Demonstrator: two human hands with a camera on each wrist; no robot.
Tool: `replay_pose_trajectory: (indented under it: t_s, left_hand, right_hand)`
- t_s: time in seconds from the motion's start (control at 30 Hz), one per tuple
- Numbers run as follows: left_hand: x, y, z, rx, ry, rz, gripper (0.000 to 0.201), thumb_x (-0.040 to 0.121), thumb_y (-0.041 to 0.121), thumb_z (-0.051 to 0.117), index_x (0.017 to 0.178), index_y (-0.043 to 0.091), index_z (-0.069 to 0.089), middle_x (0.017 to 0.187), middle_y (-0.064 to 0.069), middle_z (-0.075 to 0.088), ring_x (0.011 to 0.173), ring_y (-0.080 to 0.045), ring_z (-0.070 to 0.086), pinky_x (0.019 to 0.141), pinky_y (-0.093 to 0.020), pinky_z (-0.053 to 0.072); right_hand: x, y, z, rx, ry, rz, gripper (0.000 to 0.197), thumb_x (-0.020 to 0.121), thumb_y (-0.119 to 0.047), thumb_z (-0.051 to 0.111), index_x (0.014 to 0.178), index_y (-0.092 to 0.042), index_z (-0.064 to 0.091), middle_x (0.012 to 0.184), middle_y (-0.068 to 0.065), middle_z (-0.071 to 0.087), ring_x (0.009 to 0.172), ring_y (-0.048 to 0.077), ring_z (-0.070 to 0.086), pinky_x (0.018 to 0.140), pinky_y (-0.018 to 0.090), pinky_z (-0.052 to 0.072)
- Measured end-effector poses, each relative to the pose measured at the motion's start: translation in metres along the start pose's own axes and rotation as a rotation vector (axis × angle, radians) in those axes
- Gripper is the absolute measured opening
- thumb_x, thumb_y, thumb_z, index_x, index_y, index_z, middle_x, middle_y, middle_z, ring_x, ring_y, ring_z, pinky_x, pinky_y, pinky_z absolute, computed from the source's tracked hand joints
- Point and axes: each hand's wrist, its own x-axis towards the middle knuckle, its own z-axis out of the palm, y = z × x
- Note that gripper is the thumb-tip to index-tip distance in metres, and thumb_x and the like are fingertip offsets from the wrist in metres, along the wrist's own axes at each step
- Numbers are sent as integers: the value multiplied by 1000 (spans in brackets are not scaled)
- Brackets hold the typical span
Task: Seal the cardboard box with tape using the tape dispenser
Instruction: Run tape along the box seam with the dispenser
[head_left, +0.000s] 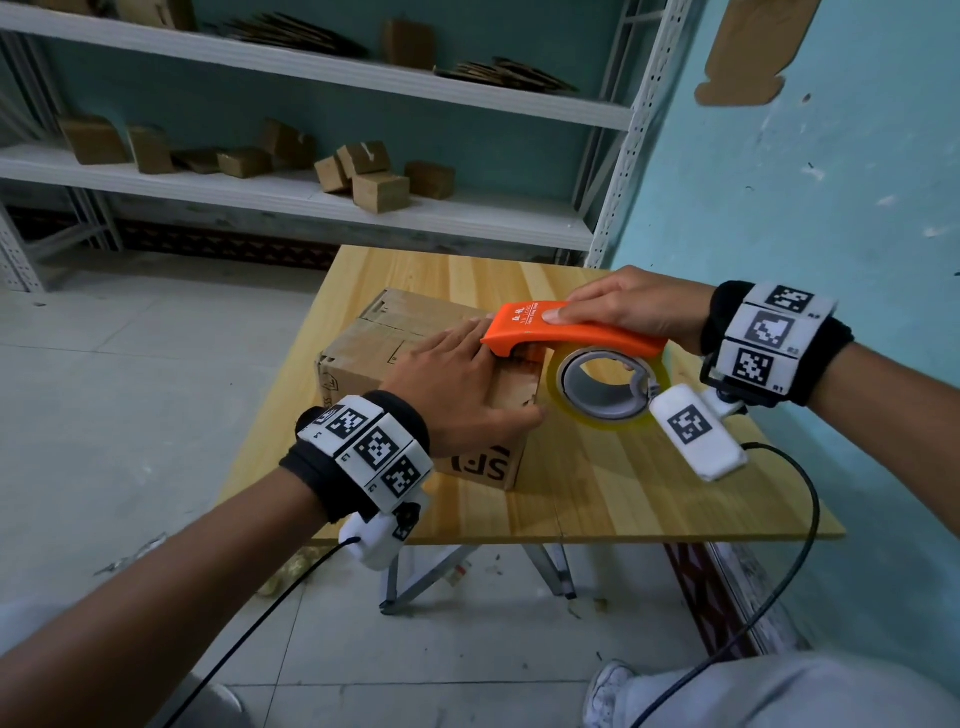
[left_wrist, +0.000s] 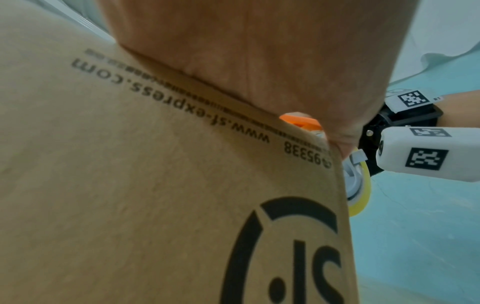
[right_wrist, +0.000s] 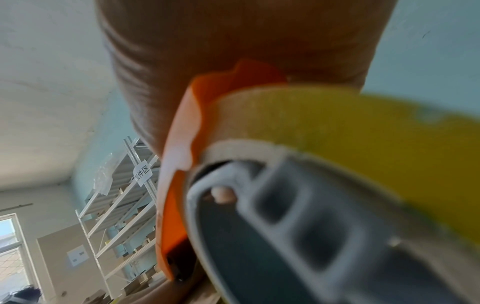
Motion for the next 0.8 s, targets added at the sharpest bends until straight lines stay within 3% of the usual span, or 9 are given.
replay_pose_trajectory:
  t_s: [0.23, 0.4, 0.6, 0.8]
  left_hand:
    - [0, -1, 1, -2, 11, 10, 104, 68, 84, 10, 153, 24, -1, 161, 1, 4, 147, -16, 8, 120, -34, 7]
    - [-1, 0, 1, -5, 36, 14, 104, 68, 83, 9, 153, 23, 0, 161, 1, 6, 147, -16, 9, 119, -33, 7]
    - [-2, 3, -3, 35, -30, -21, 103, 77, 83, 19, 153, 16, 1, 161, -3, 2, 147, -15, 4, 116, -30, 2]
    - [-3, 5, -6, 58, -58, -33, 99, 81, 80, 22, 153, 14, 1, 161, -3, -1, 147, -14, 1, 116, -29, 0]
  right_hand:
    - [-2, -1, -1, -16, -7, -22, 34, 88, -51, 61, 104, -23, 72, 90, 2, 73, 72, 12, 67, 65, 21, 50]
    - [-2, -1, -2, -25, -1, -37, 41, 86, -52, 62, 107, -18, 73, 94, 6, 74, 77, 16, 68, 69, 23, 51]
    - [-15, 13, -14, -32, 0, 0, 41, 86, -50, 63, 98, -12, 74, 71, -3, 71, 58, 6, 63, 59, 18, 47]
    - [-28, 30, -13, 29, -6, 6, 39, 89, -46, 61, 100, -12, 75, 72, -1, 71, 56, 4, 62, 52, 12, 47]
